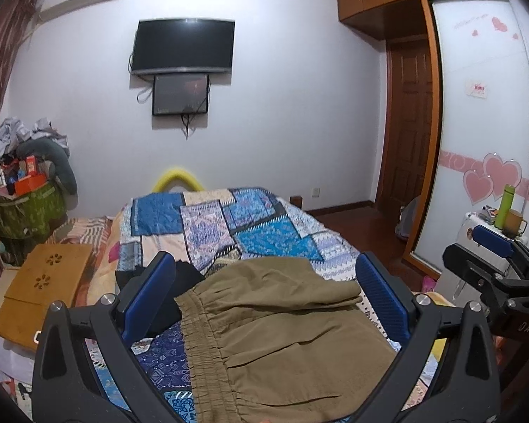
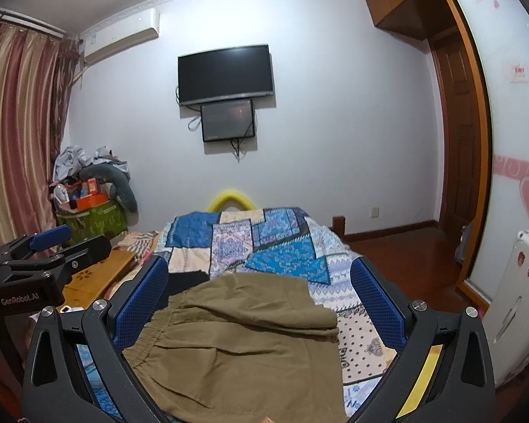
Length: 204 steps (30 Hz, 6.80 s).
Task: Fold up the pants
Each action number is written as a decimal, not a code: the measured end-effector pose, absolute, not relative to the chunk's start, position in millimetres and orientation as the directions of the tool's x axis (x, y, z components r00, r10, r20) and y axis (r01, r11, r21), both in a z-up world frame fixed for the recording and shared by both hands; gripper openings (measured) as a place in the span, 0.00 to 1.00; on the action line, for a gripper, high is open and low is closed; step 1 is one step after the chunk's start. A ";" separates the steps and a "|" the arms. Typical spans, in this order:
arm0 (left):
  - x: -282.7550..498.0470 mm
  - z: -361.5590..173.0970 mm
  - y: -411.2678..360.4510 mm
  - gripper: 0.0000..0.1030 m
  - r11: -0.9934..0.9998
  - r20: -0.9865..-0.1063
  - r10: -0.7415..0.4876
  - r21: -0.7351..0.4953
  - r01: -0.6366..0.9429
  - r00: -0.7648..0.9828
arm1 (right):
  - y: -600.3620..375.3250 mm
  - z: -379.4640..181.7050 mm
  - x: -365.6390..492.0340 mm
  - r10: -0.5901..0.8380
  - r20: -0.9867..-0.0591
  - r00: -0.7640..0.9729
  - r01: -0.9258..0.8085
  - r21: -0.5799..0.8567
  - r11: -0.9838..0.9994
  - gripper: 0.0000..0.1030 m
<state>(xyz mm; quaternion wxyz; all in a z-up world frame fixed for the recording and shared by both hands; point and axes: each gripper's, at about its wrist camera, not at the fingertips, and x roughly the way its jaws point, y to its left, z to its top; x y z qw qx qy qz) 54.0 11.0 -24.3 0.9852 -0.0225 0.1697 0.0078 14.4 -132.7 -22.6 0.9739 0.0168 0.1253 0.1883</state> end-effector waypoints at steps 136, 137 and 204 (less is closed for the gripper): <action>348.9 -272.7 230.1 0.56 0.940 -0.898 0.080 -0.076 -0.333 0.432 | -47.8 -119.2 384.9 0.372 -0.746 0.553 -0.615 -0.063 0.786 0.50; 346.1 -270.1 228.7 0.58 0.942 -0.897 0.085 -0.069 -0.328 0.433 | -59.6 -117.7 376.7 0.387 -0.742 0.547 -0.614 -0.041 0.788 0.50; 355.6 -266.5 234.1 0.95 0.956 -0.888 0.079 -0.061 -0.286 0.453 | -97.4 -136.5 345.5 0.457 -0.717 0.525 -0.532 0.142 0.835 0.60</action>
